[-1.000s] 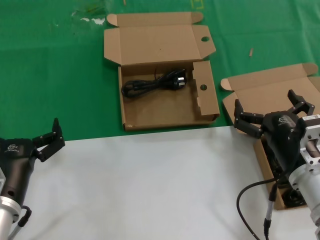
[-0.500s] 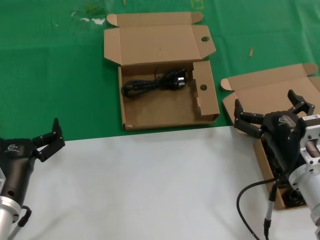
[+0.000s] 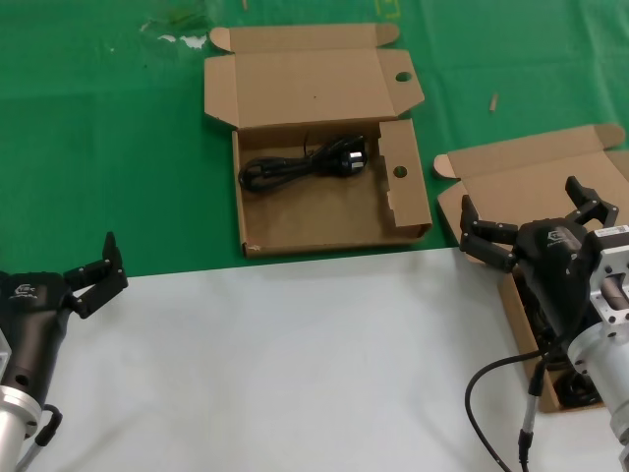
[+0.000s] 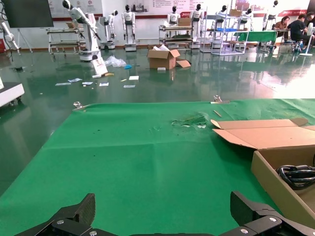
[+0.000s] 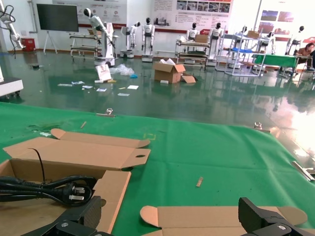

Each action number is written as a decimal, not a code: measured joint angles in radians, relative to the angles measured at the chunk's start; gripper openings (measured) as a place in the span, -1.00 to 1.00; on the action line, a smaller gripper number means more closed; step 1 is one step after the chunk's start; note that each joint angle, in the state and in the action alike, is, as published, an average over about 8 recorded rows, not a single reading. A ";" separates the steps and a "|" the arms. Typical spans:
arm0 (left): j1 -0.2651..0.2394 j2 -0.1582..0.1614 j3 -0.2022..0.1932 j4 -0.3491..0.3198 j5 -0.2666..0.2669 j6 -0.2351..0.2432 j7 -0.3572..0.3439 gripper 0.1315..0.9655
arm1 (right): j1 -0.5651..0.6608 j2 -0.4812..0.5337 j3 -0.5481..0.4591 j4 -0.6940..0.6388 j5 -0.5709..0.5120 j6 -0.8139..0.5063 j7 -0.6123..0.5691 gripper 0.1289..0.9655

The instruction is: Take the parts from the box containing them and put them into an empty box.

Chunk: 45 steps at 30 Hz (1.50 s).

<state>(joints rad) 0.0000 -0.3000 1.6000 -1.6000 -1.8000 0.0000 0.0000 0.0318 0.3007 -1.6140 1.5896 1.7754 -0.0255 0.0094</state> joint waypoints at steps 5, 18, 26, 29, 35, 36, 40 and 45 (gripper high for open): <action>0.000 0.000 0.000 0.000 0.000 0.000 0.000 1.00 | 0.000 0.000 0.000 0.000 0.000 0.000 0.000 1.00; 0.000 0.000 0.000 0.000 0.000 0.000 0.000 1.00 | 0.000 0.000 0.000 0.000 0.000 0.000 0.000 1.00; 0.000 0.000 0.000 0.000 0.000 0.000 0.000 1.00 | 0.000 0.000 0.000 0.000 0.000 0.000 0.000 1.00; 0.000 0.000 0.000 0.000 0.000 0.000 0.000 1.00 | 0.000 0.000 0.000 0.000 0.000 0.000 0.000 1.00; 0.000 0.000 0.000 0.000 0.000 0.000 0.000 1.00 | 0.000 0.000 0.000 0.000 0.000 0.000 0.000 1.00; 0.000 0.000 0.000 0.000 0.000 0.000 0.000 1.00 | 0.000 0.000 0.000 0.000 0.000 0.000 0.000 1.00; 0.000 0.000 0.000 0.000 0.000 0.000 0.000 1.00 | 0.000 0.000 0.000 0.000 0.000 0.000 0.000 1.00; 0.000 0.000 0.000 0.000 0.000 0.000 0.000 1.00 | 0.000 0.000 0.000 0.000 0.000 0.000 0.000 1.00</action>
<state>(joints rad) 0.0000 -0.3000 1.6000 -1.6000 -1.8000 0.0000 0.0000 0.0318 0.3007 -1.6140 1.5896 1.7754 -0.0255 0.0094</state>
